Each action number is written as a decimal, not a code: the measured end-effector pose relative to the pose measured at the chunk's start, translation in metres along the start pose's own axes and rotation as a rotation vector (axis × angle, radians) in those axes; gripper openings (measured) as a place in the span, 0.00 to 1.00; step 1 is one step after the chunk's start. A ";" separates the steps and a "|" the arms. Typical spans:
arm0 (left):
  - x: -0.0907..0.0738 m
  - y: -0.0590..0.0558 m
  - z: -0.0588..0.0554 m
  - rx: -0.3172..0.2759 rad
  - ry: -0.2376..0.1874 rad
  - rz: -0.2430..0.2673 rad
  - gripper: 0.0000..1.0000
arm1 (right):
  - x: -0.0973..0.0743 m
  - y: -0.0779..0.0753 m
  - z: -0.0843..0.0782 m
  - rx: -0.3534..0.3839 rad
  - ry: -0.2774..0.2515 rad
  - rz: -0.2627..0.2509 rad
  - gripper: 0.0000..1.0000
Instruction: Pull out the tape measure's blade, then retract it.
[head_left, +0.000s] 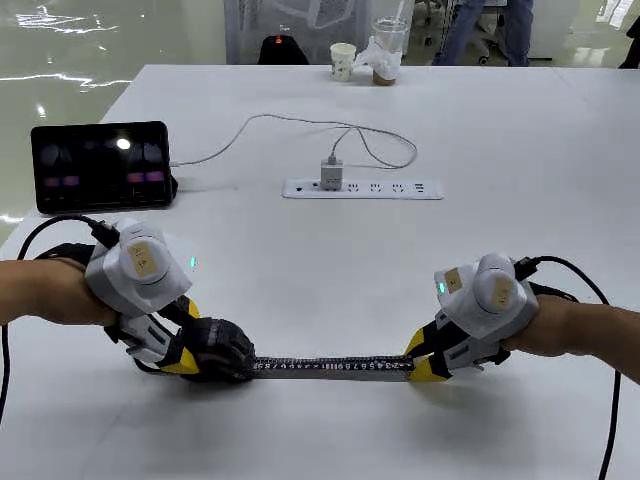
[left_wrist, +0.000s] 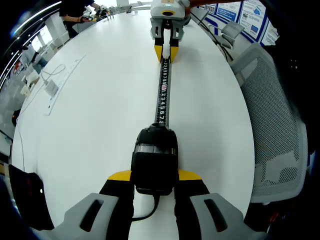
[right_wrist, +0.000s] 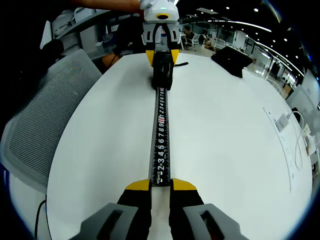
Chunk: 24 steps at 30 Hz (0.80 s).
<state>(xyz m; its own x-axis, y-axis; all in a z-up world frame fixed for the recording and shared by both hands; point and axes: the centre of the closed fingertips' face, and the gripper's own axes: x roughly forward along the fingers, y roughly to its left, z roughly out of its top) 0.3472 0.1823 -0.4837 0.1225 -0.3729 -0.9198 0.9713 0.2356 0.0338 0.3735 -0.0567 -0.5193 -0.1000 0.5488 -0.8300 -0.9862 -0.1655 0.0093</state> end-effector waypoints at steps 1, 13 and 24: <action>0.000 0.000 0.000 -0.001 -0.001 0.000 0.25 | -0.001 0.000 -0.001 0.002 0.001 -0.001 0.09; 0.000 0.000 0.001 -0.003 0.001 -0.001 0.25 | -0.009 0.001 -0.015 0.016 0.015 -0.009 0.09; -0.001 -0.001 0.001 -0.003 0.001 -0.002 0.25 | -0.016 0.000 -0.025 0.027 0.025 -0.015 0.09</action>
<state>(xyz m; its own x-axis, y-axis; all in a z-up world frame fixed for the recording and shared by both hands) 0.3466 0.1819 -0.4827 0.1207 -0.3726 -0.9201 0.9708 0.2380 0.0309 0.3783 -0.0858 -0.5199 -0.0816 0.5301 -0.8440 -0.9908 -0.1345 0.0114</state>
